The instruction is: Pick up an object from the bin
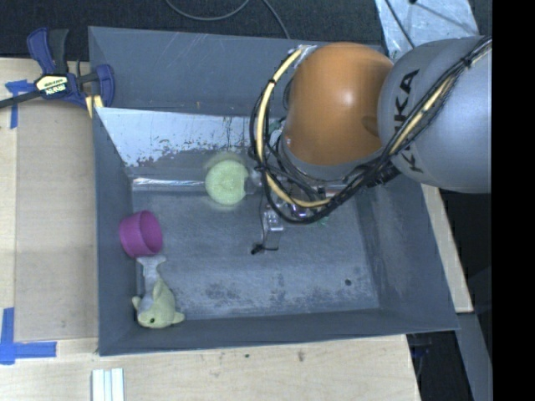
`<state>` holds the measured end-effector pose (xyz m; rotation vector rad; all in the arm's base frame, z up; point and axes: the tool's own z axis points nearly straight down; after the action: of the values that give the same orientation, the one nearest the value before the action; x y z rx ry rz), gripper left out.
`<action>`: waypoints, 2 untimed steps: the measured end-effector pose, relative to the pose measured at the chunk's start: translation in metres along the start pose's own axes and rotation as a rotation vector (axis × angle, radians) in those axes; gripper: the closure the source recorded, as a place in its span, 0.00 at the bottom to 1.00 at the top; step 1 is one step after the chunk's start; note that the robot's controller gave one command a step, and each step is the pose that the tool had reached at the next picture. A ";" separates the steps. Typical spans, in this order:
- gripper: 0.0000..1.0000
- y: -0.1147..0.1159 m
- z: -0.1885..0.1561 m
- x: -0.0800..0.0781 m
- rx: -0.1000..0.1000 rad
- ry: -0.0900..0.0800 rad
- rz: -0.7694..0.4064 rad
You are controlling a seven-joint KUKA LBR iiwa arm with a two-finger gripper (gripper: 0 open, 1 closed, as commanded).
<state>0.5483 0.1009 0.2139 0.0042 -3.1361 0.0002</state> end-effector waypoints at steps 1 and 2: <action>0.00 -0.001 -0.005 -0.002 -0.001 -0.009 0.003; 0.00 0.013 0.008 -0.010 -0.002 -0.011 0.251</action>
Offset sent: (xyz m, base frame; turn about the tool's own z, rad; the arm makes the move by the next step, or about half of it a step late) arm 0.0342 0.0642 -0.0539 1.0456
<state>0.5586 0.1137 0.2060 -0.3902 -3.1229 -0.0024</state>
